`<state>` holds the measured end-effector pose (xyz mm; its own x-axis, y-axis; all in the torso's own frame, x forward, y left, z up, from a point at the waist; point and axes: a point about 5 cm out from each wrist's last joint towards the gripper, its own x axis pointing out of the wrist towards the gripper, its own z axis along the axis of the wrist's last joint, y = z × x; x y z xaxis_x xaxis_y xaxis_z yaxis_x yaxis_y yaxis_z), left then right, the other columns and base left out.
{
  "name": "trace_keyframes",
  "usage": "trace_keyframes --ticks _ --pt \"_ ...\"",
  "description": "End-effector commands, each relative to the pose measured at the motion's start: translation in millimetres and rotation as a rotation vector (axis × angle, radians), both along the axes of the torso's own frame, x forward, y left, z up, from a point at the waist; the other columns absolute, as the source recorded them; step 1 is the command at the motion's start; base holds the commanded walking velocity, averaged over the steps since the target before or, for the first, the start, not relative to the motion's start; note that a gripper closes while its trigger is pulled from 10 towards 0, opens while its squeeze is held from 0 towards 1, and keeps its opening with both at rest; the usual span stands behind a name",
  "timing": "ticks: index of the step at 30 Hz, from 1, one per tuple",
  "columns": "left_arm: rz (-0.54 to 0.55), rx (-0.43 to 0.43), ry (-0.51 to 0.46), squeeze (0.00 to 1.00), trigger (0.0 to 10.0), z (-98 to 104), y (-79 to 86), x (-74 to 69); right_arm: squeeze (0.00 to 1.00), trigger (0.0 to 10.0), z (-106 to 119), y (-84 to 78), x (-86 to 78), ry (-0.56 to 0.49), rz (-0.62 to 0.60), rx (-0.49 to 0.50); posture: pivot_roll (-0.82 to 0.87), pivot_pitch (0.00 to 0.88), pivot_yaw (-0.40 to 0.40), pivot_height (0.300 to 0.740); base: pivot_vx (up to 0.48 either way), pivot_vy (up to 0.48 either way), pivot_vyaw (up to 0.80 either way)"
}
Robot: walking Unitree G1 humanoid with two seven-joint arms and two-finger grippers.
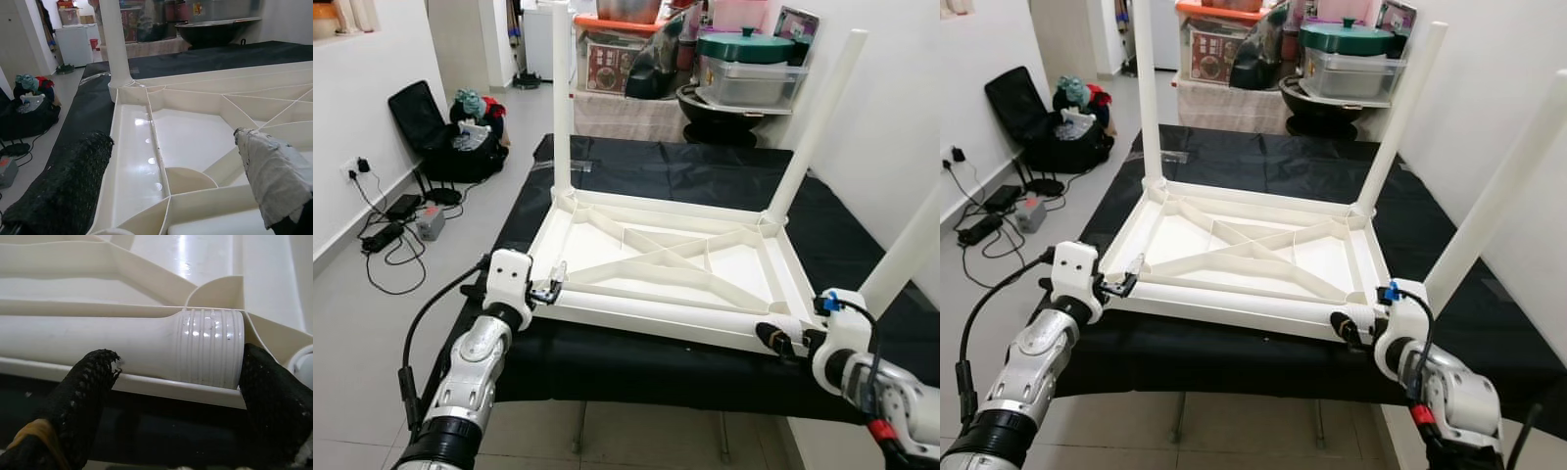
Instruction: Building children table
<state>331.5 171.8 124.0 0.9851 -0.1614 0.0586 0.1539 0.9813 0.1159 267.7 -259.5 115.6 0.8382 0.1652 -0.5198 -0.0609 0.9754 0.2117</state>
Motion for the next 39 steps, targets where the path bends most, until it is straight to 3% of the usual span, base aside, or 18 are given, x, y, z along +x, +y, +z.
trace_keyframes --ticks 1,7,14,15,16,17,21,26,39 --pt "-0.007 0.016 0.005 0.00 10.0 -1 -0.4 -0.5 0.00 10.0 -17 20.9 -5.0 0.060 0.120 0.083 0.00 0.000 -0.087 0.740 0.000 0.000 0.00" --pt "-0.010 0.016 0.007 0.00 10.0 -1 0.1 0.1 0.00 10.0 -15 25.4 -0.8 0.023 0.156 0.103 0.00 0.000 -0.086 0.740 0.000 0.000 0.00" --pt "-0.010 0.020 0.008 0.00 10.0 0 2.1 1.4 0.00 10.0 -13 23.4 4.0 -0.024 0.152 0.204 0.01 0.000 -0.088 0.740 0.000 0.000 0.00" --pt "-0.009 0.022 0.012 0.00 10.0 0 2.2 1.2 0.00 1.3 -3 16.1 5.4 -0.087 0.156 0.221 0.01 0.000 -0.087 0.740 0.000 0.000 0.00" --pt "-0.009 0.022 0.012 0.00 10.0 0 2.2 1.2 0.00 1.3 -3 16.1 5.4 -0.087 0.156 0.221 0.01 0.000 -0.087 0.740 0.000 0.000 0.00" --pt "-0.009 0.022 0.014 0.00 10.0 -1 2.0 0.9 0.00 0.0 5 12.5 5.1 -0.127 0.165 0.235 0.01 0.000 -0.086 0.740 0.000 0.000 0.00" --pt "-0.011 0.023 0.017 0.00 10.0 -2 0.8 -0.1 0.00 0.0 17 6.3 3.4 -0.183 0.180 0.275 0.01 0.000 -0.085 0.740 0.000 0.000 0.00" --pt "-0.018 0.024 0.020 0.00 10.0 -3 -2.2 -0.3 0.00 0.0 39 9.2 -6.0 -0.280 0.319 0.379 0.00 0.000 -0.081 0.740 0.000 0.000 0.00" --pt "-0.020 0.028 0.026 0.00 10.0 -4 -1.0 -1.0 0.00 0.0 53 8.6 -10.5 -0.353 0.411 0.430 0.00 0.000 -0.080 0.740 0.000 0.000 0.00"
